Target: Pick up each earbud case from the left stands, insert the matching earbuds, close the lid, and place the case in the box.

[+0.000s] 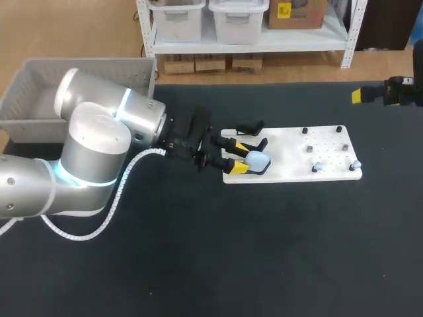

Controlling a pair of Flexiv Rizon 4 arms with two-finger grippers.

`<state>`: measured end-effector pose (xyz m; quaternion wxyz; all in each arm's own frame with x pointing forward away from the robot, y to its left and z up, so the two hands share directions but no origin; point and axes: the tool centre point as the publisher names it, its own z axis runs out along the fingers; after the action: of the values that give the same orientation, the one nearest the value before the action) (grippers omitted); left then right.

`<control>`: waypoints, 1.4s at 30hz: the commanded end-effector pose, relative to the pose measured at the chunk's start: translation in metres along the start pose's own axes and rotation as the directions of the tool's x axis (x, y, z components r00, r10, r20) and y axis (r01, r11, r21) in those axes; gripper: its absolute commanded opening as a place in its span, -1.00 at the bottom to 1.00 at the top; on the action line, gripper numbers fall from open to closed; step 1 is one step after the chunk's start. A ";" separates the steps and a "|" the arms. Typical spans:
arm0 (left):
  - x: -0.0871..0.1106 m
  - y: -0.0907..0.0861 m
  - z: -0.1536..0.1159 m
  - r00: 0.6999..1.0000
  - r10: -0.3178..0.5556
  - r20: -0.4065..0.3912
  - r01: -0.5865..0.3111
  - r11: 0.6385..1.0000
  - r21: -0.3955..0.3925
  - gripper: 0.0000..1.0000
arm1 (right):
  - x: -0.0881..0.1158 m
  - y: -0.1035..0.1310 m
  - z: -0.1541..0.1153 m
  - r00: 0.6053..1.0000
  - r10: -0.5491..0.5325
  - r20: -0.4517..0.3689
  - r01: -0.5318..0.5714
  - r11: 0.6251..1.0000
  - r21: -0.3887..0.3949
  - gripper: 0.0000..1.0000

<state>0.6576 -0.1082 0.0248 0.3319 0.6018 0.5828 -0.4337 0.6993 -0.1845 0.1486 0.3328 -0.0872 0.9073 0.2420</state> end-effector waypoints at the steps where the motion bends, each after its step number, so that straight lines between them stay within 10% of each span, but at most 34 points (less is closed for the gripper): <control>1: 0.001 0.005 0.005 1.000 0.002 0.000 -0.002 1.000 0.015 -0.04 | 0.000 0.000 0.000 1.000 0.000 -0.001 0.000 1.000 0.000 1.00; 42: 0.003 0.002 0.018 1.000 -0.001 0.000 0.001 1.000 0.026 -0.18 | 0.000 0.000 0.000 1.000 0.000 -0.001 0.000 1.000 0.000 1.00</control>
<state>0.6558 -0.1214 0.0162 0.3237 0.6054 0.5778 -0.4416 0.6993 -0.1845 0.1486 0.3328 -0.0872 0.9073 0.2420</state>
